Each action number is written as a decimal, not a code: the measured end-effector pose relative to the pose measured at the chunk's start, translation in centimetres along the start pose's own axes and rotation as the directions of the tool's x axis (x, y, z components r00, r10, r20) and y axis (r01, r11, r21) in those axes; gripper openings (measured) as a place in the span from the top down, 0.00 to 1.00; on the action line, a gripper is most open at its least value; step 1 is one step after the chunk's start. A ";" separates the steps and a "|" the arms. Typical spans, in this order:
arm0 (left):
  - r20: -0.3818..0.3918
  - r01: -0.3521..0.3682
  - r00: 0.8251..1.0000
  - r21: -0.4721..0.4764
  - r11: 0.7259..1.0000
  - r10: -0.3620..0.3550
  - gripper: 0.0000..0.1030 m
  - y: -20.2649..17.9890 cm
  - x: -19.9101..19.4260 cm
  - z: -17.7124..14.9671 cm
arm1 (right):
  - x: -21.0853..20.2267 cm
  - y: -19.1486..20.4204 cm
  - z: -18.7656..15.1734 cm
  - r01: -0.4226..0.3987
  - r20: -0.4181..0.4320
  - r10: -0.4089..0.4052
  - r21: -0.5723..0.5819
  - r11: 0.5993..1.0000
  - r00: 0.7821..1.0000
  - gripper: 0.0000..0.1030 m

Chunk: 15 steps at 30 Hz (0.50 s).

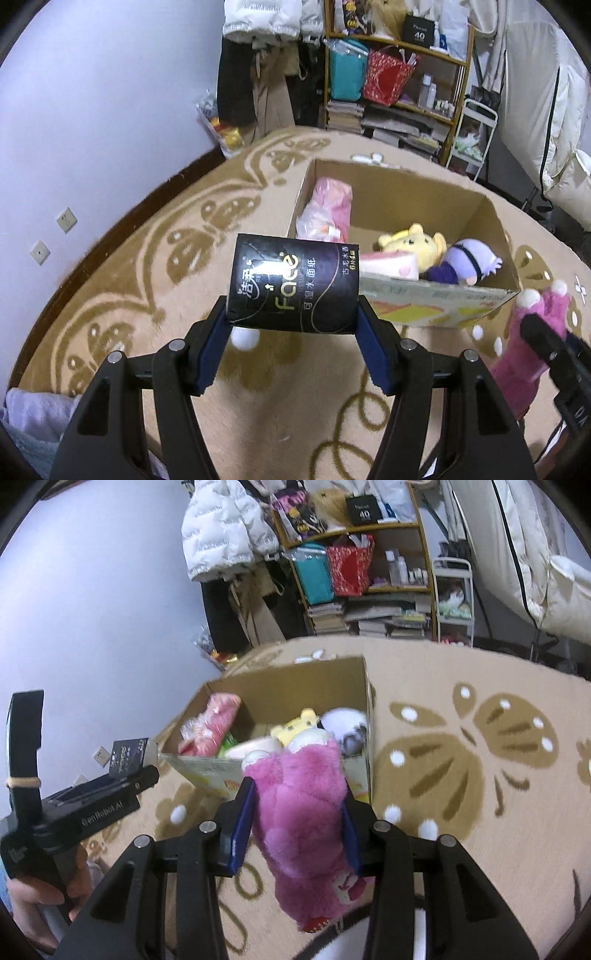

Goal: Organize soft objects
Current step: 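Carry both held items over the box and open both tools to drop them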

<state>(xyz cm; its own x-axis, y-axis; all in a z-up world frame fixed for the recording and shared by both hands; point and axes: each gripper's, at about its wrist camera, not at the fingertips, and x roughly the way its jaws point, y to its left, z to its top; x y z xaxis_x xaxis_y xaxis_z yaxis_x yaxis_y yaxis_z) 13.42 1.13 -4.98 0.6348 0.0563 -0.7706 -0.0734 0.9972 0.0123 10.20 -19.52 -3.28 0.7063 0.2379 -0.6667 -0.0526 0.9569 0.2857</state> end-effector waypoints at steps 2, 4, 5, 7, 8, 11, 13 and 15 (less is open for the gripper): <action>0.026 -0.002 1.000 0.009 1.000 0.002 0.38 0.0 -0.5 0.4 | 0.0 0.2 0.7 -0.002 0.012 0.002 -0.009 1.000 1.000 0.57; 0.055 -0.006 0.998 0.015 1.000 0.005 0.38 -0.1 -1.0 0.7 | -0.1 0.3 1.7 -0.005 0.029 0.006 -0.018 1.000 1.000 0.57; 0.071 -0.006 0.997 0.021 1.000 0.005 0.38 -0.2 -1.3 0.9 | -0.2 0.3 2.1 -0.006 0.037 0.007 -0.018 1.000 0.999 0.57; 0.096 -0.013 0.995 0.040 0.999 0.009 0.38 -0.4 -1.6 1.4 | -0.4 0.2 3.1 -0.009 0.055 0.010 -0.021 1.000 0.998 0.57; 0.102 -0.020 0.995 0.051 0.999 0.015 0.38 -0.5 -1.6 1.6 | -0.4 0.2 3.5 -0.009 0.060 0.011 -0.025 1.000 0.998 0.57; 0.109 -0.033 0.994 0.062 0.997 0.026 0.38 -0.6 -1.4 2.3 | -0.3 0.0 5.0 -0.007 0.080 0.009 -0.030 1.000 0.997 0.57; 0.115 -0.035 0.993 0.066 0.997 0.027 0.38 -0.7 -1.3 2.9 | -0.2 -0.1 5.8 -0.008 0.091 0.011 -0.029 1.000 0.996 0.57; 0.127 -0.039 0.991 0.071 0.997 0.029 0.38 -0.7 -1.3 3.5 | 0.1 -0.2 6.8 -0.002 0.105 0.005 -0.031 1.000 0.995 0.57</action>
<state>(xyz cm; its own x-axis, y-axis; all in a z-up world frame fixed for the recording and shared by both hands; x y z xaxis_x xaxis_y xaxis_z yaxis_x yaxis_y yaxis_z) 15.35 0.48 -1.78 0.7248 0.0914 -0.6828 -0.0430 0.9952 0.0875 15.03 -20.82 1.28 0.7760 0.2238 -0.5897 -0.0754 0.9612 0.2655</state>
